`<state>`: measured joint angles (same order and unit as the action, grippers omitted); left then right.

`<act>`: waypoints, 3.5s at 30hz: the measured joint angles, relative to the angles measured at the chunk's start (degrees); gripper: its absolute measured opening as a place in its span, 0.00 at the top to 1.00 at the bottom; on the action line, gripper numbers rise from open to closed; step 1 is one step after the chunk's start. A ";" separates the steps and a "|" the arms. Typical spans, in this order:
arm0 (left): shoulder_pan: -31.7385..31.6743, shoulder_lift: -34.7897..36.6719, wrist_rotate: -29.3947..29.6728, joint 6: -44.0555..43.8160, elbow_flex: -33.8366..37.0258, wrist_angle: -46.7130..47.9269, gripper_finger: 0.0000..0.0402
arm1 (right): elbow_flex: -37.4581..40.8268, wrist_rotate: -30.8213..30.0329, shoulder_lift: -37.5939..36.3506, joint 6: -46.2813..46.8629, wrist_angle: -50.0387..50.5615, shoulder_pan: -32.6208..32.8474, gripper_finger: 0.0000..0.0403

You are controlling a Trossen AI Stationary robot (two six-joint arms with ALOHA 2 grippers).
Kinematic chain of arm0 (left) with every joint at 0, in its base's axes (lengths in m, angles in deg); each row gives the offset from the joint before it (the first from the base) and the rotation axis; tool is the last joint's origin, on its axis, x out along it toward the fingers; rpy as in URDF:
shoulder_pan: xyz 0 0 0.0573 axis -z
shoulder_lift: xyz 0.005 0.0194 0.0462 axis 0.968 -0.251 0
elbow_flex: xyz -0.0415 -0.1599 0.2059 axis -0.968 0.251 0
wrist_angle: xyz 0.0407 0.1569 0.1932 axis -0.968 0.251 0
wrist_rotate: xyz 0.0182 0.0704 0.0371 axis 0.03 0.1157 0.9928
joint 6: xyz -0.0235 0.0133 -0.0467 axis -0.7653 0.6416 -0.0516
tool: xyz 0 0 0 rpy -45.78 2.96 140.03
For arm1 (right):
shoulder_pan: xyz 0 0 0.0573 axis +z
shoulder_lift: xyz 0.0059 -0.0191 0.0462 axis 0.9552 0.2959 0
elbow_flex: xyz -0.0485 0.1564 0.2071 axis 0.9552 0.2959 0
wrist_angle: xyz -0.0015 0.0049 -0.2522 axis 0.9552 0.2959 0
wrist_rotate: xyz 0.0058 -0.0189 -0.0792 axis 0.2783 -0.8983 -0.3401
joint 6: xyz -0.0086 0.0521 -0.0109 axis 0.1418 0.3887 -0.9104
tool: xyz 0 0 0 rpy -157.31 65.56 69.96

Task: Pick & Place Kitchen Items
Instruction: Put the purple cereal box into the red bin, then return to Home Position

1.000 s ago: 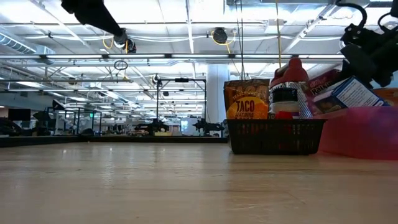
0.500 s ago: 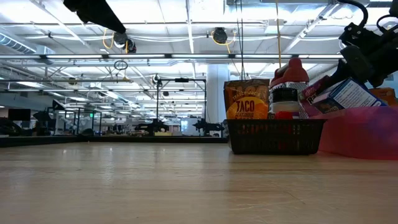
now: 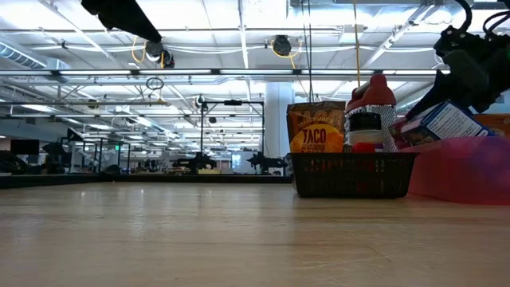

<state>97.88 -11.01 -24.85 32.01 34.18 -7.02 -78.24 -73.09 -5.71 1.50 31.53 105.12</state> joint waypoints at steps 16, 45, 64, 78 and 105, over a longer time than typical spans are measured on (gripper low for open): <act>0.00 -0.01 0.00 0.02 0.00 -0.34 0.99 | 0.00 0.39 -5.50 -10.12 -3.31 -0.09 0.33; 0.02 0.01 0.00 0.03 0.00 -0.36 0.99 | 1.02 5.94 -6.98 -13.99 -11.09 -0.15 0.36; 0.00 -0.01 0.04 0.26 0.00 -0.35 0.99 | 1.05 9.32 -10.94 -14.58 -8.28 -0.15 0.36; 0.00 2.38 7.10 1.92 1.97 -0.78 0.99 | 1.05 3.35 -19.27 -30.06 -9.88 -0.13 0.36; -22.11 33.52 -28.22 18.68 52.36 -62.72 0.99 | 22.33 22.70 -36.83 -68.91 -52.63 -7.13 0.36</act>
<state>75.77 22.51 -53.07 50.68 86.54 -69.74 -55.91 -50.39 -42.55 -67.41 -21.10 97.99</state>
